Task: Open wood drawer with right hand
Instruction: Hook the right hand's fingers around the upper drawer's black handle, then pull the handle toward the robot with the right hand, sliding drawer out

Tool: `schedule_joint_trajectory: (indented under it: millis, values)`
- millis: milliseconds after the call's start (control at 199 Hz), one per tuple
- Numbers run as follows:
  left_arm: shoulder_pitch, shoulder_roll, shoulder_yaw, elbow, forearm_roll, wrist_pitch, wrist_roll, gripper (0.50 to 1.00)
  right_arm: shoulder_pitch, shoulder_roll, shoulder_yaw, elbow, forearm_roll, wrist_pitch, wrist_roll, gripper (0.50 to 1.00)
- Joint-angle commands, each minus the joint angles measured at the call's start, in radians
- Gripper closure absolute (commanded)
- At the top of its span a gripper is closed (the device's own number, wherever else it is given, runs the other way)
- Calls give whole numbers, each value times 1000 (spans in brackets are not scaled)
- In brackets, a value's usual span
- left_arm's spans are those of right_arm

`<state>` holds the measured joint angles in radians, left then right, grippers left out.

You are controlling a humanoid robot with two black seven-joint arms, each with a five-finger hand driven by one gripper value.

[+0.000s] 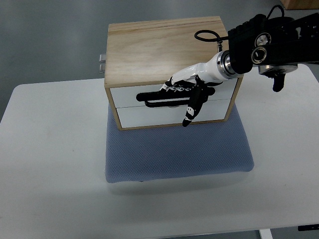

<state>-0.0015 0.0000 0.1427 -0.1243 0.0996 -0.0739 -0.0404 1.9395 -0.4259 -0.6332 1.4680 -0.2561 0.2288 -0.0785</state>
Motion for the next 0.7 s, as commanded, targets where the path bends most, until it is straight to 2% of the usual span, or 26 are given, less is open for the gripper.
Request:
schedule_joint_trajectory:
  millis: [0, 508, 694]
  values:
    - [0, 0, 0, 0, 0, -1, -1, 500, -1, 1, -3, 0, -2, 1, -4, 558]
    - [0, 0, 0, 0, 0, -1, 1, 500, -5, 4, -22, 0, 0, 21, -15, 558]
    - [0, 0, 0, 0, 0, 0, 1, 500, -2, -8, -23, 2, -2, 69, -15, 556]
